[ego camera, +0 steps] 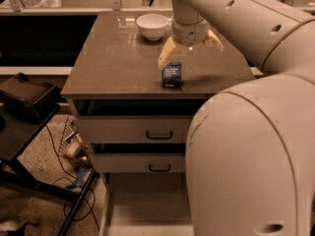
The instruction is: Place rxbar blueberry into white bowl
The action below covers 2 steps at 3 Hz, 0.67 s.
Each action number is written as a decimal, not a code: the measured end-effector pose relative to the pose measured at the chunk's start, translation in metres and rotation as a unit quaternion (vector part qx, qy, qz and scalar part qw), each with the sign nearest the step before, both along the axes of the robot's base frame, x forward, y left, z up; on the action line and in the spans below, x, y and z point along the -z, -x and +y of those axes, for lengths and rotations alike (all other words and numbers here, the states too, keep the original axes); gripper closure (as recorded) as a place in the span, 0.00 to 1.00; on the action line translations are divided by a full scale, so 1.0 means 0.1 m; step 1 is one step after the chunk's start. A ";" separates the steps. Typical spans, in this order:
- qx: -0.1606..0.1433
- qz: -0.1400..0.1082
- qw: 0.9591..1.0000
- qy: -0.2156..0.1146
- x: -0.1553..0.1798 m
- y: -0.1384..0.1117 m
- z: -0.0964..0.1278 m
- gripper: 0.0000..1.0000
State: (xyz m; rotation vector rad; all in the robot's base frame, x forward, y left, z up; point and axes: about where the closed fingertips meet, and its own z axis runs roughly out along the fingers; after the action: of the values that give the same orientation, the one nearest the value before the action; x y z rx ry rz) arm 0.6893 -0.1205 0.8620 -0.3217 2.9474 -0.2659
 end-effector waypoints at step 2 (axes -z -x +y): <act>0.054 0.025 0.998 -0.007 0.09 0.01 0.11 0.00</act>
Offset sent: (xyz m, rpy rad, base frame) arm -0.0111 0.0135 -0.0071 -0.0002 0.1142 -0.1806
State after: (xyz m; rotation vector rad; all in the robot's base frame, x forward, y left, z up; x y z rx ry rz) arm 0.6884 -0.1099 0.8532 -0.1690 3.0194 -0.2557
